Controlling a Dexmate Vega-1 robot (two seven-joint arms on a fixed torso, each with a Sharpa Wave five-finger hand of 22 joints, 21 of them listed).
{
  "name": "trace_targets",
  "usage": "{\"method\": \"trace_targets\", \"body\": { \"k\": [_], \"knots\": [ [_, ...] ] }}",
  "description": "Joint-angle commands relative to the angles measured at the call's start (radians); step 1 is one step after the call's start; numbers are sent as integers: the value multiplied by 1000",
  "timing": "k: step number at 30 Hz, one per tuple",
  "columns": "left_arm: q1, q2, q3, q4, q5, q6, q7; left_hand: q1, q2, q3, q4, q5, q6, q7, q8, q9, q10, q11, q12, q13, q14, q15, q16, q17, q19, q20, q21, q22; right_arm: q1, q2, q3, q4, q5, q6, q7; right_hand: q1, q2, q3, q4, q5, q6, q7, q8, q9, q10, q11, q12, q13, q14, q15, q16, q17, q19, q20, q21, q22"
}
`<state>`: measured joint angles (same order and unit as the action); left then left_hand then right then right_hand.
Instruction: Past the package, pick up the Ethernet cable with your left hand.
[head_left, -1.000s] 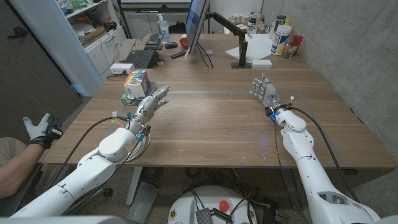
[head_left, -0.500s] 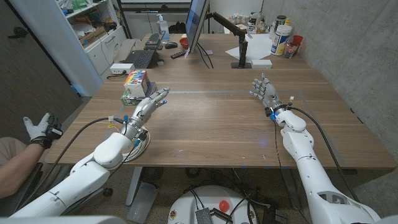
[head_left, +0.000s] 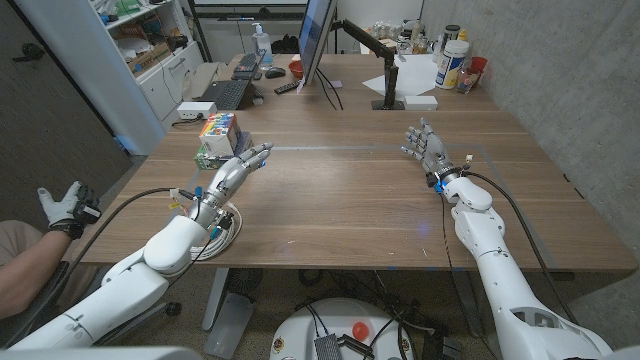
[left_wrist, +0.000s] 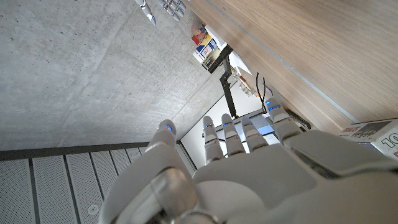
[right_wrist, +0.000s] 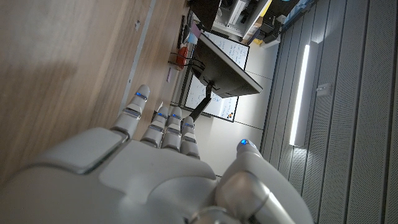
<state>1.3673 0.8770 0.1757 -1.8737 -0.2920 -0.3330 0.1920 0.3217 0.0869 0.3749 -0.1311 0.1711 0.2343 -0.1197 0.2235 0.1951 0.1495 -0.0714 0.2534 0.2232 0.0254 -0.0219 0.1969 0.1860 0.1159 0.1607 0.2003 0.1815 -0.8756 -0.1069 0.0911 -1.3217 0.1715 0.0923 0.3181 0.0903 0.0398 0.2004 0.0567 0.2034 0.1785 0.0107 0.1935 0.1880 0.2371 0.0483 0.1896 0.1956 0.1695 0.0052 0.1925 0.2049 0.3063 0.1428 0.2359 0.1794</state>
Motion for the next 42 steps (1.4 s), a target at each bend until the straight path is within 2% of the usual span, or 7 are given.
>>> {"method": "trace_targets", "body": {
  "k": [1,14,15,17,22,34,42],
  "knots": [
    [68,46,-57,-91,29,96,17,2,-10,2,-7,2,4,-5,-1,4,3,-2,5,3,8,-1,3,0,4,3,5,0,2,0,0,3,-1,0,-2,-3,-2,-3,-3,4,-6,3,0,5,-3,0,3,2,-4,-1,6,1,-6,2,-3,1],
    [172,77,-135,-163,83,107,19,7,-17,2,-12,2,3,-7,-4,3,7,-3,5,3,16,-5,4,0,12,5,7,-1,5,-2,-2,6,-4,0,-1,-3,-1,-3,-3,4,-7,3,0,5,-5,0,3,1,-7,-1,6,1,-7,2,-5,1],
    [173,74,-137,-163,85,107,17,10,-21,2,-15,2,4,-8,-5,3,8,-2,5,3,20,-8,5,-1,23,-11,10,-1,5,-2,-2,6,-4,0,-1,-3,-1,-3,-3,4,-7,3,0,5,-5,0,3,1,-6,0,6,1,-7,2,-5,1],
    [192,73,-148,-166,102,90,18,39,-38,8,-30,5,11,0,-9,3,20,3,6,1,48,-29,5,-3,115,-104,35,-2,6,-2,-3,6,-5,-2,-2,-3,-1,-3,-3,4,-8,4,0,5,-5,0,3,1,-6,0,6,1,-7,2,-6,1],
    [216,66,-170,-180,121,97,13,69,-55,12,-40,5,13,6,-12,4,39,0,9,1,93,-39,12,-4,187,-131,49,-4,5,-3,-5,5,-7,-1,-2,-4,0,-3,-3,4,-10,5,0,5,-7,1,3,1,-7,-1,6,1,-7,2,-6,1],
    [348,65,-301,-334,181,273,-17,336,-128,63,-61,15,-109,20,-33,3,0,-11,-13,6,90,-37,-8,-4,238,-143,23,-7,6,-3,-6,8,-9,1,-4,-4,1,-3,-3,4,-12,7,0,4,-8,1,3,1,-9,1,7,1,-6,1,-8,1],
    [411,12,-393,-400,142,320,-87,406,-143,72,-57,16,-147,16,-36,1,-16,-18,-18,9,78,-37,-10,-4,226,-149,8,-6,6,-3,-8,9,-10,2,-5,-4,1,-3,-3,4,-14,8,0,4,-9,-1,3,1,-10,0,7,1,-6,1,-10,1]
  ]
}}
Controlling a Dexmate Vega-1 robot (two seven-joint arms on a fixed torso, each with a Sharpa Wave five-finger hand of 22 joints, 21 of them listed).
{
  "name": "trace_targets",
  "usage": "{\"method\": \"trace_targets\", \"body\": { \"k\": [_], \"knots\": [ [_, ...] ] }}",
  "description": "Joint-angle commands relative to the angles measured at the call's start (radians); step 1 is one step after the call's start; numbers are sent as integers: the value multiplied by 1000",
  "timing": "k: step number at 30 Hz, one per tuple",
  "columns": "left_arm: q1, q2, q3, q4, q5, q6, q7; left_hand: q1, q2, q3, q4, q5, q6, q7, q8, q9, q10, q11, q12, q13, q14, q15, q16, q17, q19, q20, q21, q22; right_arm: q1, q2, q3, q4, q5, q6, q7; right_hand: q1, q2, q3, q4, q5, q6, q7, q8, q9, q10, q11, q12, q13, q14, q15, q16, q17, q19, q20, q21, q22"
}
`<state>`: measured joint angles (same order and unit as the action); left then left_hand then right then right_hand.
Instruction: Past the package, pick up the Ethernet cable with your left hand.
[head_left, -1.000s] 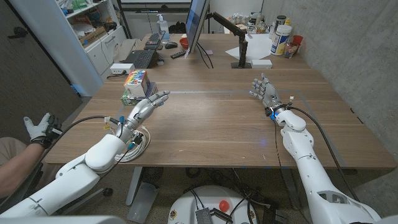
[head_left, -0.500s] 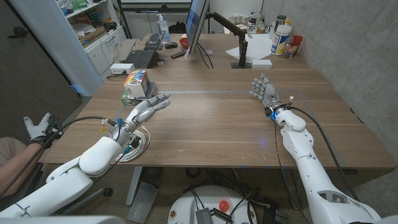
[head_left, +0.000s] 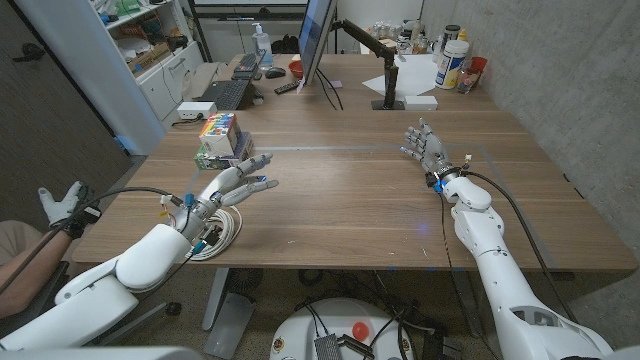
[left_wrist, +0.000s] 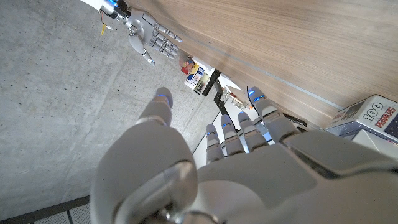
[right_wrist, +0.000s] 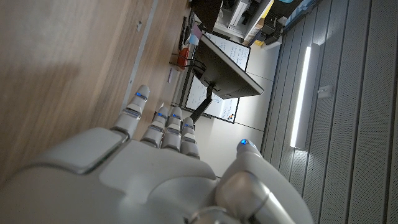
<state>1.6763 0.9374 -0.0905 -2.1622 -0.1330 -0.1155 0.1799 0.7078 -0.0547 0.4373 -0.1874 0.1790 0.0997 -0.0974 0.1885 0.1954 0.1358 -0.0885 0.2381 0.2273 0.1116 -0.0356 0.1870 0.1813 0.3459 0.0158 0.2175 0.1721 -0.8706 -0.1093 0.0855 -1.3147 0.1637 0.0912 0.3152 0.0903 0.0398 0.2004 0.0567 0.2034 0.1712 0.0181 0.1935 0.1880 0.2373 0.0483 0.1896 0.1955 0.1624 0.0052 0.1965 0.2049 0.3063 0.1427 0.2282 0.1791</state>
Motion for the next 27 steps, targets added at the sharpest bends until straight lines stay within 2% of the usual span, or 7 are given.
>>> {"method": "trace_targets", "body": {
  "k": [1,6,13,22,23,24,27],
  "knots": [
    [101,-54,-128,-113,-16,105,-80,26,-2,10,0,8,-15,-9,0,1,-1,-1,-2,5,-8,-24,0,1,-8,-5,-11,3,1,-1,-3,2,-3,3,-2,-4,1,-3,-3,4,-7,0,0,4,-9,-1,4,1,-3,0,3,1,-6,1,-2,2],
    [120,-88,-155,-135,-16,116,-102,32,-9,5,9,6,-4,-13,7,1,12,-2,4,7,-2,-27,4,2,-12,-4,-14,4,1,-1,-3,3,-3,4,-3,-4,1,-4,-3,4,-8,1,0,4,-10,0,4,1,-3,0,4,1,-6,1,-3,2],
    [132,-112,-178,-162,-6,153,-132,-2,-33,-22,30,3,13,-10,14,1,24,-12,10,10,7,-30,9,5,-8,-4,-14,5,1,-1,-2,2,-3,5,-4,-5,1,-3,-3,4,-8,2,0,4,-11,-1,4,1,-5,-2,4,1,-6,0,-4,2],
    [146,-135,-194,-183,29,173,-154,-14,-39,-32,36,4,15,-13,14,1,25,-14,11,12,7,-35,9,6,-8,-3,-15,6,0,-1,-3,1,-3,3,-5,-5,2,-4,-3,4,-8,1,1,4,-11,1,4,1,-6,1,4,1,-6,-1,-5,2],
    [145,-138,-194,-184,31,173,-157,-14,-40,-33,36,4,15,-13,14,1,25,-13,11,12,7,-35,9,6,-7,-7,-15,6,0,-1,-3,1,-2,3,-5,-5,2,-4,-3,4,-9,1,1,4,-11,1,4,1,-7,0,4,1,-6,-1,-5,2],
    [150,-139,-197,-187,42,172,-157,-15,-40,-36,38,6,15,-11,14,1,29,-15,13,13,10,-38,10,6,4,-23,-11,6,0,0,-3,0,-2,2,-6,-5,2,-4,-2,4,-9,1,1,4,-11,1,4,1,-7,0,4,1,-6,-1,-5,2],
    [155,-149,-202,-188,50,163,-163,-16,-40,-42,40,8,24,-9,17,0,45,-19,19,15,29,-45,17,6,25,-33,-4,7,0,0,-3,-1,-3,1,-6,-6,2,-4,-2,4,-10,1,1,4,-11,0,4,1,-7,-1,4,1,-6,-1,-5,2]
  ]
}}
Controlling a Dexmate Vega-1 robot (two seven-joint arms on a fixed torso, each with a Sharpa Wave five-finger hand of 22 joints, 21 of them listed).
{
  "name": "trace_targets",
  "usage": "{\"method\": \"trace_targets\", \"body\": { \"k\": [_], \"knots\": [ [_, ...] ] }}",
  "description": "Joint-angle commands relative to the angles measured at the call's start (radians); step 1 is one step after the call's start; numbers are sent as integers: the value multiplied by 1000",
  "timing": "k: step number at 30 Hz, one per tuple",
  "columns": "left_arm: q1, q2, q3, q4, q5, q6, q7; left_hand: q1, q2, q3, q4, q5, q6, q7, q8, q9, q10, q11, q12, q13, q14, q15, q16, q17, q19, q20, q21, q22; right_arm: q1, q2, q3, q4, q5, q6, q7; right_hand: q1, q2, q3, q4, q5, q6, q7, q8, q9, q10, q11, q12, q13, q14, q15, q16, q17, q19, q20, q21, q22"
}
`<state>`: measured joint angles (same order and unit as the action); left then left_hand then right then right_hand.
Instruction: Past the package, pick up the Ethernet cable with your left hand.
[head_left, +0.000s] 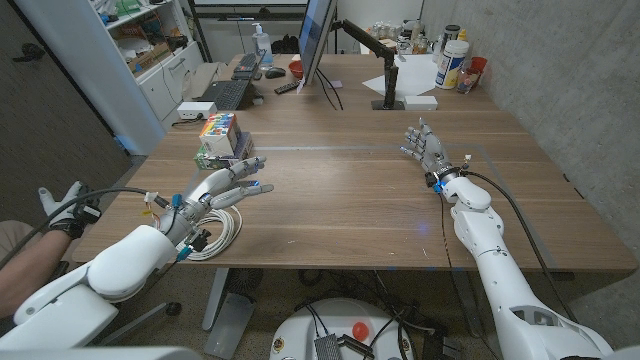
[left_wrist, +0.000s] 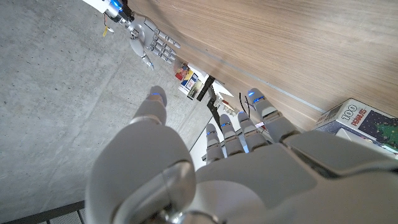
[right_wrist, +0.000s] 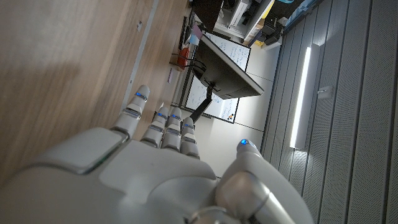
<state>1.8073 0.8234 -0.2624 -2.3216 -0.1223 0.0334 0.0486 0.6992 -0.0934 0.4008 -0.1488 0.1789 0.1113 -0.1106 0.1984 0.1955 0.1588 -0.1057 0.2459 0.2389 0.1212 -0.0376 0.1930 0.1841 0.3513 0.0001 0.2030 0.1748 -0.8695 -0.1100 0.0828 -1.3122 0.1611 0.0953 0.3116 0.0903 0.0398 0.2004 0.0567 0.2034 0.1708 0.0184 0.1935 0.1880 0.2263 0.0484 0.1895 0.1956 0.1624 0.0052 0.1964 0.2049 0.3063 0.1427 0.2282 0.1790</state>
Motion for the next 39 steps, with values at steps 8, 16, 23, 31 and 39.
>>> {"method": "trace_targets", "body": {
  "k": [8,16,23,31,39],
  "knots": [
    [36,-55,-40,-40,63,14,-49,-12,-4,-12,4,9,21,3,10,0,30,-6,15,5,26,-45,12,3,18,-13,9,5,-1,0,0,-2,0,0,-2,-8,3,-4,-1,4,-12,1,0,4,-2,-1,4,1,-8,-1,5,1,-6,-2,-7,2],
    [63,-77,-64,-70,92,31,-64,-16,-4,-19,7,10,31,0,12,0,41,-10,19,7,40,-51,16,4,20,-14,9,7,-2,0,-1,-5,-1,-1,-4,-9,3,-5,0,4,-14,0,0,4,-2,-1,4,1,-10,-1,4,1,-6,-2,-8,2],
    [71,-83,-67,-88,132,56,-73,-18,-4,-22,8,11,33,-3,12,0,42,-11,20,8,38,-52,15,5,19,-11,8,7,-2,0,-1,-4,-2,-1,-4,-10,4,-5,0,4,-14,0,0,4,-2,0,5,1,-10,0,5,2,-6,-1,-8,2],
    [86,-91,-64,-102,203,63,-65,-21,-4,-26,9,12,42,-3,15,0,44,-10,21,10,39,-51,14,5,14,-8,6,7,-1,0,-2,-3,-4,-3,-7,-11,3,-6,0,4,-14,0,1,4,-1,0,5,1,-11,0,5,1,-7,-2,-9,2],
    [93,-110,-59,-105,267,46,-52,-27,-5,-33,13,13,59,-5,20,1,54,-14,25,12,48,-49,17,6,13,-2,5,8,-1,-1,-3,-4,-5,-3,-7,-11,4,-6,1,4,-14,0,1,4,-2,-1,6,1,-10,-1,6,1,-5,-2,-10,2]
  ]
}}
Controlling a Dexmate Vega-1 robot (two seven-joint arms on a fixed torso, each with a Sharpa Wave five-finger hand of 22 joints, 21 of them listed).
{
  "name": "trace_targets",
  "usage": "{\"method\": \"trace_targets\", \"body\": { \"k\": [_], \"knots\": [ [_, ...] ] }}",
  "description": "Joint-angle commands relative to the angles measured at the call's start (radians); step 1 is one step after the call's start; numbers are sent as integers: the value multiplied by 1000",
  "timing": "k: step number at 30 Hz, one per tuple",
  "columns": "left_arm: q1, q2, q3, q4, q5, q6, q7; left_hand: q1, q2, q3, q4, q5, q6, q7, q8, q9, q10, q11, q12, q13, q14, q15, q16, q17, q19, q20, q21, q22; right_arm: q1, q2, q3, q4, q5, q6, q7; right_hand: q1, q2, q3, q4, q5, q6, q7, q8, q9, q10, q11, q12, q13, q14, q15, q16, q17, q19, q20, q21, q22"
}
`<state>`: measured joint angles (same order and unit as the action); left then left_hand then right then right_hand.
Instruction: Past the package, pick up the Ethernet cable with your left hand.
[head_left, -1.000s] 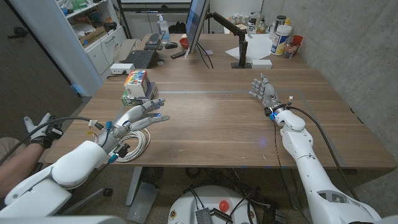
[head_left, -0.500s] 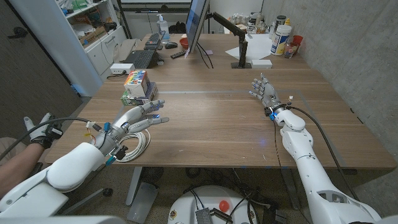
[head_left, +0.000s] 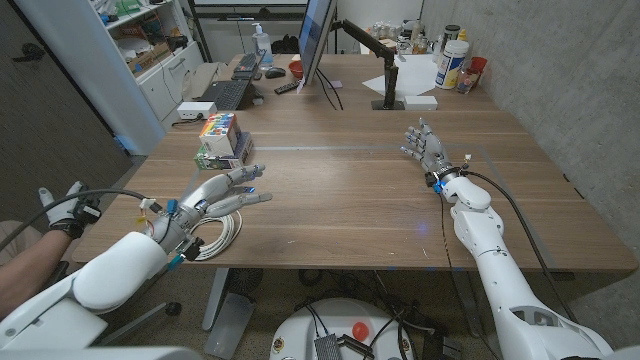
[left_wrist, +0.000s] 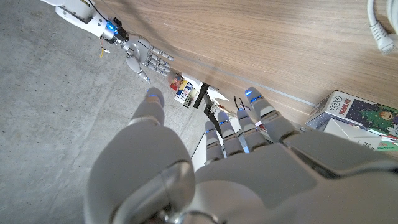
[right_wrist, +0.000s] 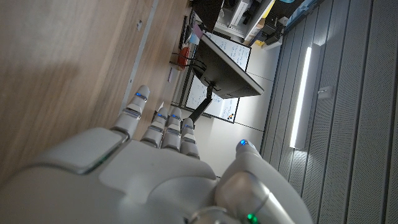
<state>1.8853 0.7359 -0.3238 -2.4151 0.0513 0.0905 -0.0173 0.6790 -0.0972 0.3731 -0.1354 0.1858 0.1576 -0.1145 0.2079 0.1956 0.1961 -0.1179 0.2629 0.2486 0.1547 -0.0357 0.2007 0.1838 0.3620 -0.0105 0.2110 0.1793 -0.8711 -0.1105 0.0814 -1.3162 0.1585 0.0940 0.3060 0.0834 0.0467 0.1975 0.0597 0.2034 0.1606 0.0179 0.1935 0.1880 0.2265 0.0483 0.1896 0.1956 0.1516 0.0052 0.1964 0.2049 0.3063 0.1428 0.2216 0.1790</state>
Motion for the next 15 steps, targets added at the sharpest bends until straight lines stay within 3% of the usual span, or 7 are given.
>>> {"method": "trace_targets", "body": {
  "k": [1,9,15],
  "knots": [
    [21,-28,-2,-12,103,-21,18,-8,-1,-6,0,6,16,-1,11,0,19,-1,8,2,16,-53,9,6,2,10,-3,3,0,-1,-2,0,-2,-1,0,-5,-3,-3,-2,4,-4,1,1,4,-2,0,5,1,1,-1,6,1,-5,-1,-3,2],
    [26,-42,-1,-27,158,-12,11,-12,-2,-12,1,8,48,-6,21,1,29,0,12,5,22,-56,10,6,4,10,-3,4,-1,-1,-2,-2,-2,-3,-2,-5,-3,-3,-2,4,-5,1,2,4,-2,-1,6,1,0,-1,6,1,-6,-2,-4,2],
    [25,-46,9,-59,200,62,-2,-14,-1,-17,2,10,75,-1,29,2,22,5,9,7,18,-53,7,6,-12,17,-9,4,-1,-1,-3,-2,-3,-3,-1,-5,-3,-3,-2,4,-4,0,2,4,-3,-1,6,1,-1,0,6,1,-6,-2,-5,2]
  ]
}}
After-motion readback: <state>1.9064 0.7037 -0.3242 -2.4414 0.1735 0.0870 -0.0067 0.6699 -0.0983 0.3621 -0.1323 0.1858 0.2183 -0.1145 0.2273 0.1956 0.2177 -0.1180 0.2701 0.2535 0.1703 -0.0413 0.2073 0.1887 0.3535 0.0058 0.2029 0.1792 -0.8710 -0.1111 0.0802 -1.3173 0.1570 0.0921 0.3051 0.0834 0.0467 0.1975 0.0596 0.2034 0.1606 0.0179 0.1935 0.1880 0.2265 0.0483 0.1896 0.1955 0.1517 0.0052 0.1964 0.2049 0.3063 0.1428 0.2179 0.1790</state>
